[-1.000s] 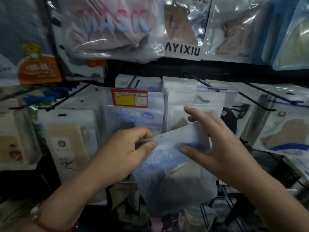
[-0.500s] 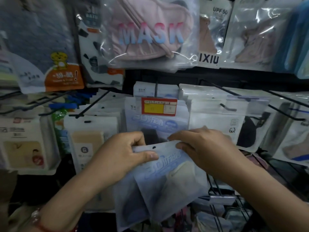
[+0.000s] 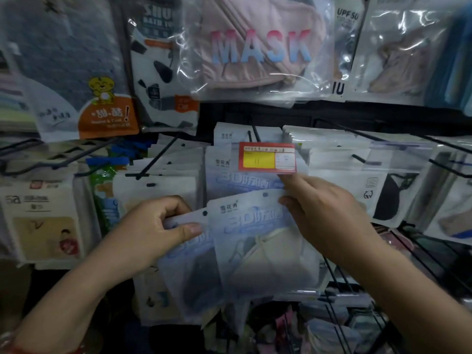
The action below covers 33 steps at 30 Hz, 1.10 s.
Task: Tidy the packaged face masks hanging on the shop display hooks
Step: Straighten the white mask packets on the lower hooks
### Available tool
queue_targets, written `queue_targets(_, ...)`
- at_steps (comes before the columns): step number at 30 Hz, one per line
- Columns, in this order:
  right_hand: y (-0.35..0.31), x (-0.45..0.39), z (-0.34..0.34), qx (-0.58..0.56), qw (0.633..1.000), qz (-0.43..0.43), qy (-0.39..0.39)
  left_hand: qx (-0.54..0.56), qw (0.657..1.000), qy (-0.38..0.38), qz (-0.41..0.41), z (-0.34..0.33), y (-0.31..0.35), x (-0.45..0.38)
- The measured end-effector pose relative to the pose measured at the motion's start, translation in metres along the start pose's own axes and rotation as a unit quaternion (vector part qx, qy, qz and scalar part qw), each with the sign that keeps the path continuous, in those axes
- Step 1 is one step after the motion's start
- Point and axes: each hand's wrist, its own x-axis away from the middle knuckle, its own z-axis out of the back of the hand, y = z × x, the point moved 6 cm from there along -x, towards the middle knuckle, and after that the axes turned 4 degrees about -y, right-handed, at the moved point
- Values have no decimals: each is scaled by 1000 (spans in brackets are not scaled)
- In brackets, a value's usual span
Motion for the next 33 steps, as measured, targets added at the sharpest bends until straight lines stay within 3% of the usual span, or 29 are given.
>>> queue_targets(7, -8, -10, 19, -17, 999, 22, 47, -20, 996, 41, -80, -3, 14, -1)
queue_targets(11, -10, -13, 27, 10, 996, 68, 53, 47, 994, 12, -100, 0, 27, -10)
queue_targets(16, -10, -11, 28, 27, 993, 114, 6, 115, 987, -28, -108, 6, 25, -19)
queue_targets(19, -7, -9, 26, 35, 991, 125, -29, 146, 982, 2, -121, 11, 26, -22)
queue_targets(33, -14, 4, -4, 40, 995, 69, -63, -36, 956, 72, -284, -17, 67, -47)
